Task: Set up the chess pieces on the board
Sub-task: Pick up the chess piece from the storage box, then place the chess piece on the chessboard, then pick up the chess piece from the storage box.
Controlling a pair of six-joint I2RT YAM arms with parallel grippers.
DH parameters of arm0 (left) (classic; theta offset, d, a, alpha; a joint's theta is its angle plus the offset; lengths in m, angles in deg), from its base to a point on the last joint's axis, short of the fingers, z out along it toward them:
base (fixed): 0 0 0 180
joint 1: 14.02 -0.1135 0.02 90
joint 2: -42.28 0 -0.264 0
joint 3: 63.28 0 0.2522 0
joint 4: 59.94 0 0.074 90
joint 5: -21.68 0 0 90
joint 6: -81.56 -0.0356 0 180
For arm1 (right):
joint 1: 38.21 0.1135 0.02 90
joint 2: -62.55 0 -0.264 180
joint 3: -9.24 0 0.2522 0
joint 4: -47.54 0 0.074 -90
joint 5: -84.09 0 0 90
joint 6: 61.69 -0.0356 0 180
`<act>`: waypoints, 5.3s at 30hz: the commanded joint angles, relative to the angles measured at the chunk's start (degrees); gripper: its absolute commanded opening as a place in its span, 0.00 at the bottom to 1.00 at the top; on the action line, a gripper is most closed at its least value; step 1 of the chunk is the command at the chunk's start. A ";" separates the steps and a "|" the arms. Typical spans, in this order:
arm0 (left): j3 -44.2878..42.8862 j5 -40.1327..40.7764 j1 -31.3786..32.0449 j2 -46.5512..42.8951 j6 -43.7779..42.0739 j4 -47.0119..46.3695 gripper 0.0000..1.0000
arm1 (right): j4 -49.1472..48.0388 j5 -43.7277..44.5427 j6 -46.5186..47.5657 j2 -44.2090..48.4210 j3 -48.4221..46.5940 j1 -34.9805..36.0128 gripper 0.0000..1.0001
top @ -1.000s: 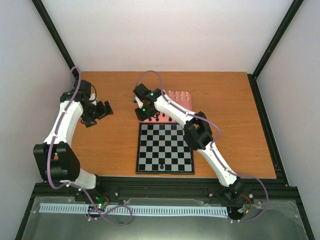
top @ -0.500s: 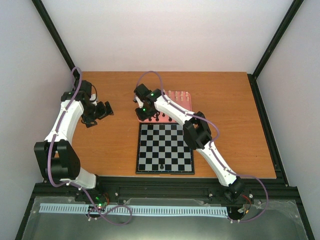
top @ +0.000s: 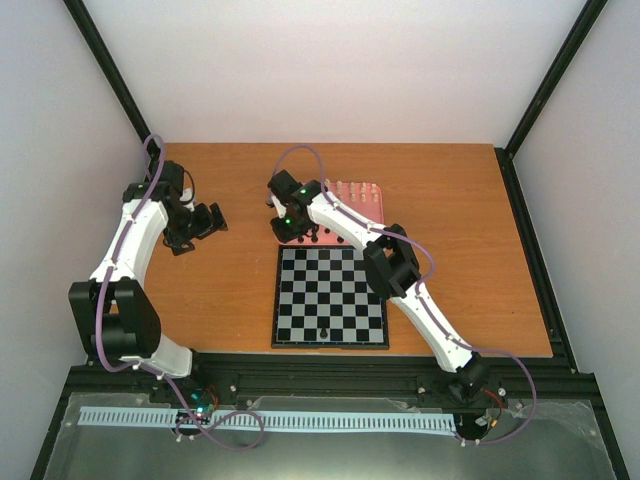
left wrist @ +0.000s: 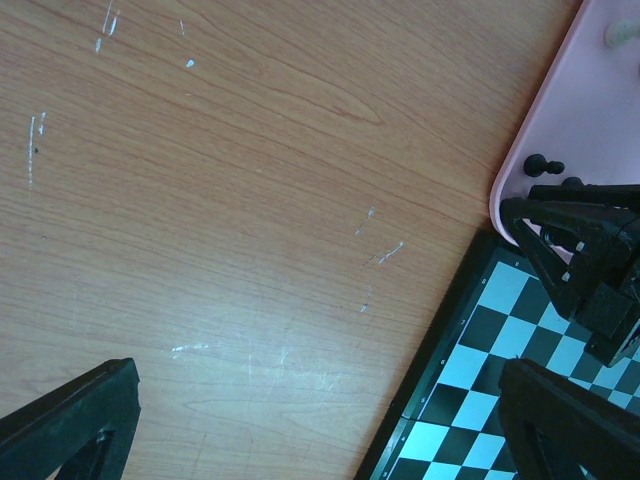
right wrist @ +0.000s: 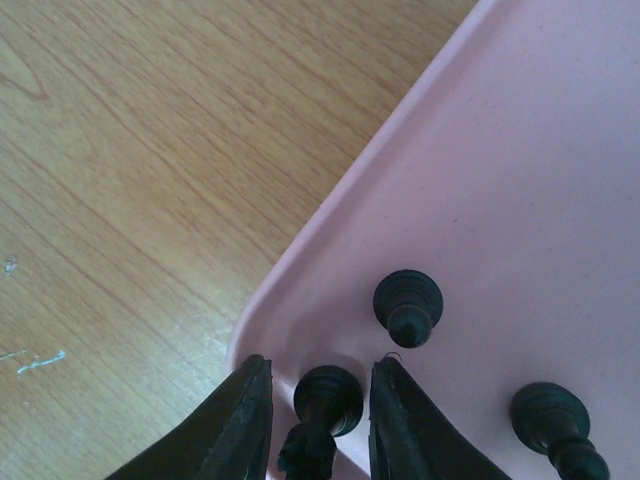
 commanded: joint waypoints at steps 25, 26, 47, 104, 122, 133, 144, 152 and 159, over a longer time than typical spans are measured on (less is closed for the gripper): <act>-1.54 -1.04 -0.29 -0.06 0.37 -0.72 1.00 | 2.69 1.51 0.64 20.62 14.27 4.74 0.05; -1.57 -0.99 -0.29 -0.04 0.44 -0.75 1.00 | 2.33 0.73 0.80 22.34 16.89 5.81 0.05; 0.07 -0.43 -0.29 -0.82 0.54 -1.36 1.00 | -15.13 -1.35 -1.69 38.77 54.84 23.65 0.05; 2.17 -1.52 -0.29 -4.74 0.58 -1.81 1.00 | -11.79 9.36 -1.21 44.32 48.64 24.97 0.52; -0.20 -2.72 -0.29 -1.51 0.63 -1.76 1.00 | -0.94 12.64 1.23 13.12 7.50 0.92 0.46; 0.31 -2.64 -0.29 0.09 0.54 -2.11 1.00 | -1.21 9.97 -1.16 11.21 11.99 0.09 0.36; -0.23 -1.97 -0.29 0.93 0.55 -2.03 1.00 | -1.52 9.32 -0.49 11.05 13.64 0.11 0.33; 0.05 -1.31 -0.29 0.69 0.45 -1.91 1.00 | -1.06 8.89 -0.37 10.20 13.64 0.09 0.28; -0.08 -1.14 -0.29 0.49 0.39 -1.80 1.00 | -1.16 9.21 -0.81 9.72 13.64 0.09 0.23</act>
